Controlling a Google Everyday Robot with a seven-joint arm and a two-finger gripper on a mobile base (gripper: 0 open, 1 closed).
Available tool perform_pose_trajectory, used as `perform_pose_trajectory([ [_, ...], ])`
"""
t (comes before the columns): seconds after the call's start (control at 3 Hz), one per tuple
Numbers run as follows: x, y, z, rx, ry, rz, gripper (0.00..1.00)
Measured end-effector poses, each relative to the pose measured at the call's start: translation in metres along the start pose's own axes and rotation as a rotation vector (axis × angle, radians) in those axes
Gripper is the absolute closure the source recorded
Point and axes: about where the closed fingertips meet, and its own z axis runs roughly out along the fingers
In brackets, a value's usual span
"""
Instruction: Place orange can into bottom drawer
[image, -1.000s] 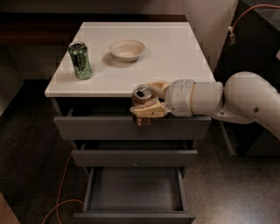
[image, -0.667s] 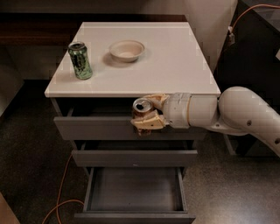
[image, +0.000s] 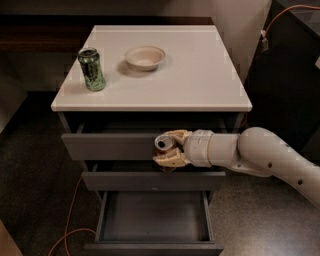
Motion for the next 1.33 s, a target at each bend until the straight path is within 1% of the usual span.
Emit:
perform_pose_trajectory([
  [0.33,0.005,0.002,0.002,-0.006,0.001,0.006,1.0],
  [0.67,0.034,0.013,0.014,-0.041,0.005,0.039,1.0],
  [1.0,0.07,0.032,0.026,-0.072,-0.011,0.072,1.0],
  [1.33,0.117,0.054,0.038,-0.086,-0.021,0.101,1.0],
])
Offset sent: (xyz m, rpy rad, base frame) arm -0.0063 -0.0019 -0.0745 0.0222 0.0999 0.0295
